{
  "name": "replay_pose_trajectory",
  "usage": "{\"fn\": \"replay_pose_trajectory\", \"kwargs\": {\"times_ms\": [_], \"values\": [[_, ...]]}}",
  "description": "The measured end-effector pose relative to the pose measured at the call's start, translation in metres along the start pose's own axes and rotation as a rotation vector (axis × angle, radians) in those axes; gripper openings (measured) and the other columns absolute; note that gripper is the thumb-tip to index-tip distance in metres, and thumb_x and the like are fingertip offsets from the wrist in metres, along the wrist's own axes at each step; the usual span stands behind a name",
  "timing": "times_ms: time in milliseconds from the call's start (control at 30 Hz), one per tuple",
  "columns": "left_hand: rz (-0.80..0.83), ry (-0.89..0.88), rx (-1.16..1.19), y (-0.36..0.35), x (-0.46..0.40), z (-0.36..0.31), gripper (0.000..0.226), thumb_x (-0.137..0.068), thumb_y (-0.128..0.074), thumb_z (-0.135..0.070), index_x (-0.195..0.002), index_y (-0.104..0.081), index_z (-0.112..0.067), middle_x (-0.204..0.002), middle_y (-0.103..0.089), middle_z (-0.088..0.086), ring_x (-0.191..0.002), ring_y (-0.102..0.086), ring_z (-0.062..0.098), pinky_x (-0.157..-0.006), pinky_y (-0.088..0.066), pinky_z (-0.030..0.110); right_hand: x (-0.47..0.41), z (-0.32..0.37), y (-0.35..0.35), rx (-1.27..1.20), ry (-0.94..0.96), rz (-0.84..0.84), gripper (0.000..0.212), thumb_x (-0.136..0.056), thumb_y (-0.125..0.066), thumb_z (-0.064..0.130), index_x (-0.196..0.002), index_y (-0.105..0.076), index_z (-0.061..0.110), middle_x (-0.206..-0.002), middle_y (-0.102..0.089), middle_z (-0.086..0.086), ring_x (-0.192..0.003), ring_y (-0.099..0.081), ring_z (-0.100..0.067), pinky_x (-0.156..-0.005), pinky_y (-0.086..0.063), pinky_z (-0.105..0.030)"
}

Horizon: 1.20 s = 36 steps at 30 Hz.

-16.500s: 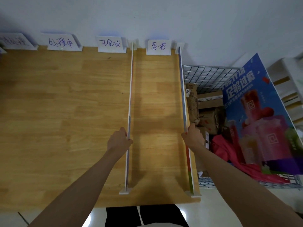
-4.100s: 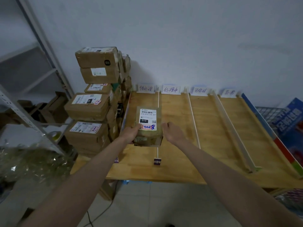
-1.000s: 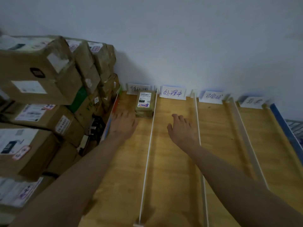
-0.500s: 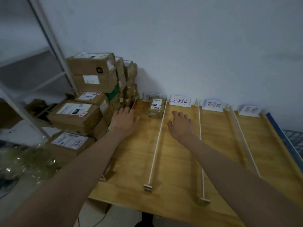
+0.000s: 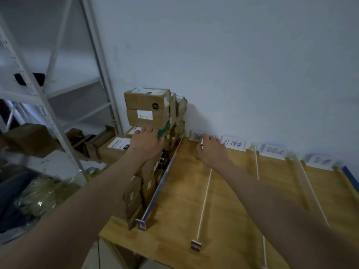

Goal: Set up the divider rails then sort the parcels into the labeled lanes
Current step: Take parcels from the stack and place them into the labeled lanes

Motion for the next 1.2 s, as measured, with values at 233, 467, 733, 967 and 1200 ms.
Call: {"fn": "replay_pose_trajectory", "kwargs": {"times_ms": [233,467,733,967,1200], "values": [[-0.028,0.028,-0.027,0.023,-0.045,0.071,0.047,-0.101,-0.033,-0.043,-0.129,-0.053,-0.011,-0.129,-0.056,0.011,-0.119,-0.052,0.030,-0.101,-0.037,0.045,-0.069,0.060,0.002,-0.042,0.022,-0.030,0.041,-0.101,-0.037,0.035,-0.137,-0.042,0.015,-0.134,-0.054,-0.013,-0.123,-0.050,-0.035,-0.100,-0.040,-0.046],[-0.072,0.150,0.115,0.035,-0.111,0.157,0.059,-0.100,-0.030,-0.052,-0.137,-0.046,-0.008,-0.136,-0.051,0.014,-0.125,-0.048,0.032,-0.106,-0.039,0.050,-0.142,0.123,0.000,-0.195,-0.057,-0.049,0.049,-0.104,-0.032,0.040,-0.141,-0.040,0.010,-0.137,-0.053,-0.015,-0.123,-0.051,-0.035,-0.103,-0.043,-0.048],[-0.087,0.260,0.403,0.021,-0.173,0.188,0.068,-0.100,-0.025,-0.058,-0.141,-0.042,-0.006,-0.139,-0.050,0.017,-0.124,-0.049,0.035,-0.102,-0.042,0.049,-0.205,0.163,-0.005,-0.551,-0.255,-0.125,0.053,-0.106,-0.022,0.040,-0.132,-0.053,0.005,-0.130,-0.057,-0.016,-0.119,-0.053,-0.033,-0.102,-0.045,-0.048],[-0.147,0.306,0.695,0.013,-0.179,0.173,0.058,-0.099,-0.037,-0.057,-0.127,-0.046,-0.008,-0.124,-0.058,0.012,-0.108,-0.058,0.029,-0.087,-0.052,0.046,-0.204,0.164,-0.004,-0.744,-0.329,-0.223,0.037,-0.106,-0.034,0.022,-0.135,-0.051,0.006,-0.138,-0.054,-0.013,-0.123,-0.052,-0.027,-0.083,-0.045,-0.024],[-0.327,0.169,0.863,0.059,-0.183,0.159,0.058,-0.096,-0.045,-0.054,-0.135,-0.041,-0.012,-0.136,-0.049,0.008,-0.122,-0.049,0.029,-0.101,-0.045,0.047,-0.182,0.153,0.017,-1.059,-0.425,-0.259,0.031,-0.100,-0.043,0.040,-0.118,-0.041,0.016,-0.122,-0.061,-0.008,-0.102,-0.063,-0.024,-0.085,-0.057,-0.039]]}}
Point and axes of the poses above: each hand's wrist, its own x-axis away from the middle knuckle, its own y-axis out of the back of the hand, z = x × y, the point moved 5 cm from there along -x, towards the middle knuckle
